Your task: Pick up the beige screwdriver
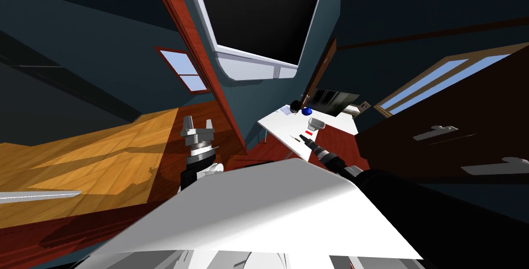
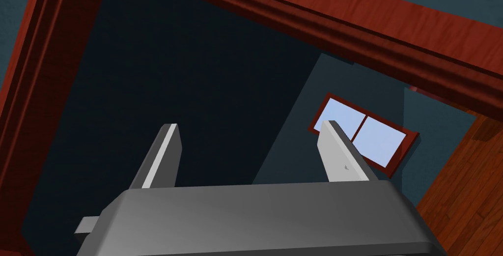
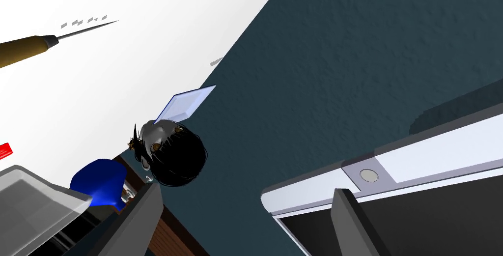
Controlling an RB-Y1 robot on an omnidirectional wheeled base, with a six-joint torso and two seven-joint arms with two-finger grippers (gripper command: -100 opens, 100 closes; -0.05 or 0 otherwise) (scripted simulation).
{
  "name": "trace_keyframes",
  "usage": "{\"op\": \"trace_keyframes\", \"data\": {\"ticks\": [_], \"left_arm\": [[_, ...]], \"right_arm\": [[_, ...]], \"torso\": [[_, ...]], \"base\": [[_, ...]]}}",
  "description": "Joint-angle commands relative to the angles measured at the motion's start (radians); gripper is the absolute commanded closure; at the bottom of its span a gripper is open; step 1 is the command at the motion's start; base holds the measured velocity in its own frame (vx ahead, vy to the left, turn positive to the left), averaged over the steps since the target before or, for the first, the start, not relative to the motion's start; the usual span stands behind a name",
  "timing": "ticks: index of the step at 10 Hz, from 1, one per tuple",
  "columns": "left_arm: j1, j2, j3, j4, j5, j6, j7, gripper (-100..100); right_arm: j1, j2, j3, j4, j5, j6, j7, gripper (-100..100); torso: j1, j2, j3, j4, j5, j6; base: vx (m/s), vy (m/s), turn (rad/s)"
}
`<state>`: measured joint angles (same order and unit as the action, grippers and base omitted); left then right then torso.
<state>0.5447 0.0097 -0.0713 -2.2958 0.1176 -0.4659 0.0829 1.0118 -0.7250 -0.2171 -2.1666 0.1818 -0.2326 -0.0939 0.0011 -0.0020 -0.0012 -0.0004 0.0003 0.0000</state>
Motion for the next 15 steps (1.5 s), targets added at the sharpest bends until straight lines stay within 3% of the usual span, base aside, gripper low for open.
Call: {"op": "trace_keyframes", "data": {"ticks": [1,4,5,6,7,8,10,11,12,13,15], "left_arm": [[0.000,0.000,0.000,0.000,0.000,0.000,0.000,0],[0.000,0.000,0.000,0.000,0.000,0.000,0.000,0],[0.000,0.000,0.000,0.000,0.000,0.000,0.000,0],[0.000,0.000,0.000,0.000,0.000,0.000,0.000,0],[0.000,0.000,0.000,0.000,0.000,0.000,0.000,0],[0.000,0.000,0.000,0.000,0.000,0.000,0.000,0],[0.000,0.000,0.000,0.000,0.000,0.000,0.000,0],[0.000,0.000,0.000,0.000,0.000,0.000,0.000,0],[0.000,0.000,0.000,0.000,0.000,0.000,0.000,0],[0.000,0.000,0.000,0.000,0.000,0.000,0.000,0],[0.000,0.000,0.000,0.000,0.000,0.000,0.000,0]], "right_arm": [[0.050,-0.050,-0.013,0.012,0.006,0.031,-0.014,-100],[0.111,-0.139,-0.025,0.024,0.010,0.058,-0.026,-100],[0.111,-0.161,-0.025,0.024,0.010,0.058,-0.026,-100],[0.156,-0.195,-0.036,0.037,0.014,0.085,-0.039,-100],[0.161,-0.228,-0.036,0.037,0.014,0.085,-0.039,-100],[0.206,-0.258,-0.047,0.050,0.017,0.110,-0.052,-100],[0.211,-0.307,-0.047,0.050,0.017,0.110,-0.052,-100],[0.259,-0.346,-0.057,0.063,0.020,0.135,-0.065,-100],[0.260,-0.379,-0.057,0.063,0.020,0.135,-0.065,-100],[0.303,-0.408,-0.066,0.077,0.023,0.159,-0.078,-100],[0.307,-0.457,-0.066,0.077,0.023,0.159,-0.078,-100]], "torso": [[0.000,0.000,0.000,0.000,0.000,0.000],[0.001,-0.001,0.000,0.000,0.000,0.000],[0.000,-0.001,0.000,0.000,0.000,0.000],[-0.001,0.001,0.000,0.000,0.000,0.000],[0.000,0.000,0.000,0.000,0.000,0.000],[0.000,0.000,0.000,0.000,0.000,0.000],[0.000,0.000,0.000,0.000,0.000,0.000],[-0.001,0.001,0.000,0.000,0.000,0.000],[0.000,0.000,0.000,0.000,0.000,0.000],[-0.001,0.000,0.000,0.000,0.000,0.000],[-0.001,0.000,0.000,0.000,0.000,0.000]], "base": [[0.042,0.019,0.109],[0.040,0.020,0.072],[0.012,0.006,-0.006],[0.025,0.015,0.118],[0.029,0.009,0.068],[0.036,0.012,0.107],[0.023,0.005,0.029],[0.030,0.011,0.112],[0.031,0.004,0.071],[0.038,0.004,0.098],[0.024,-0.003,0.040]]}}
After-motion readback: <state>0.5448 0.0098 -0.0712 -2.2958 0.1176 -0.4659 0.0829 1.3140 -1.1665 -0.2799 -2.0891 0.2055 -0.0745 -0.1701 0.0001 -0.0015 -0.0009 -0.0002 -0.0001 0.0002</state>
